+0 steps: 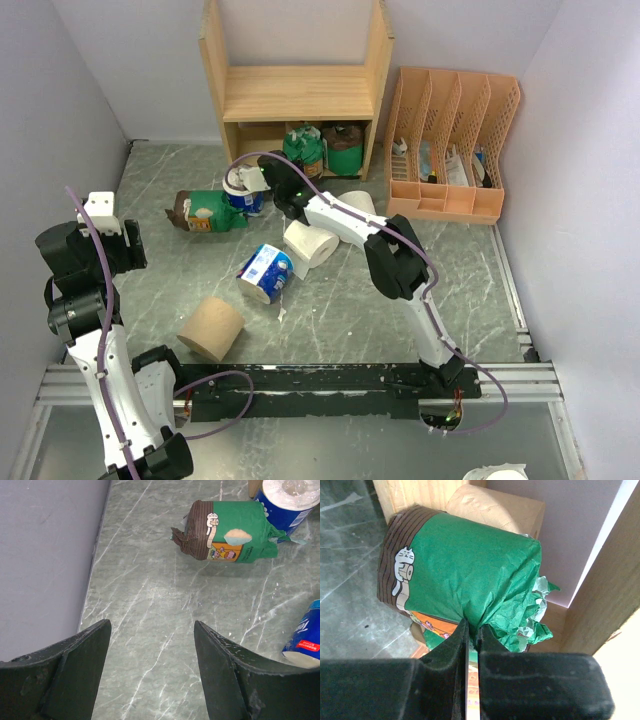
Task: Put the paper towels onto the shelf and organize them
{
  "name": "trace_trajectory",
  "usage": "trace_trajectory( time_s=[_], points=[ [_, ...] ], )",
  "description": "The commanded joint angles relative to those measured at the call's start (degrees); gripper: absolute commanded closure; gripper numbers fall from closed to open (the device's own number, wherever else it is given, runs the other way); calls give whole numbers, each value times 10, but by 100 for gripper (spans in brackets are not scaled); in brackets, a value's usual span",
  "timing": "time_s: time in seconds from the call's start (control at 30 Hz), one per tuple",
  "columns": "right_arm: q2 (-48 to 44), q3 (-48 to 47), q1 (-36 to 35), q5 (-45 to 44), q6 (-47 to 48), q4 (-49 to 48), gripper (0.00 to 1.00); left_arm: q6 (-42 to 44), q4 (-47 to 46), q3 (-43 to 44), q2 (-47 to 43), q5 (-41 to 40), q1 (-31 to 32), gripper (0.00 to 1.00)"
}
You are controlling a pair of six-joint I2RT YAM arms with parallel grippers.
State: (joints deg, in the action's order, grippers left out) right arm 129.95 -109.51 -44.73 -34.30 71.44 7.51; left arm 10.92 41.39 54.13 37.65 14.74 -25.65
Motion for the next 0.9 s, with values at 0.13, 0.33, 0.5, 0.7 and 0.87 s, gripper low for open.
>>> trace_trajectory(
  time_s=[0.13, 0.33, 0.5, 0.7, 0.87],
  points=[
    [30, -48, 22, -36, 49, -114, 100, 1, -17, -3, -6, 6, 3, 22],
    [37, -68, 23, -39, 64, -134, 100, 1, -17, -4, -4, 5, 3, 22],
    [46, -66, 28, -51, 78, -171, 100, 0, -17, -4, -4, 3, 3, 22],
    [53, -66, 29, -59, 93, -215, 100, 0, -18, -4, -4, 3, 3, 22],
    [52, -81, 28, -61, 98, -211, 100, 0, -18, -4, -4, 2, 3, 22]
  ],
)
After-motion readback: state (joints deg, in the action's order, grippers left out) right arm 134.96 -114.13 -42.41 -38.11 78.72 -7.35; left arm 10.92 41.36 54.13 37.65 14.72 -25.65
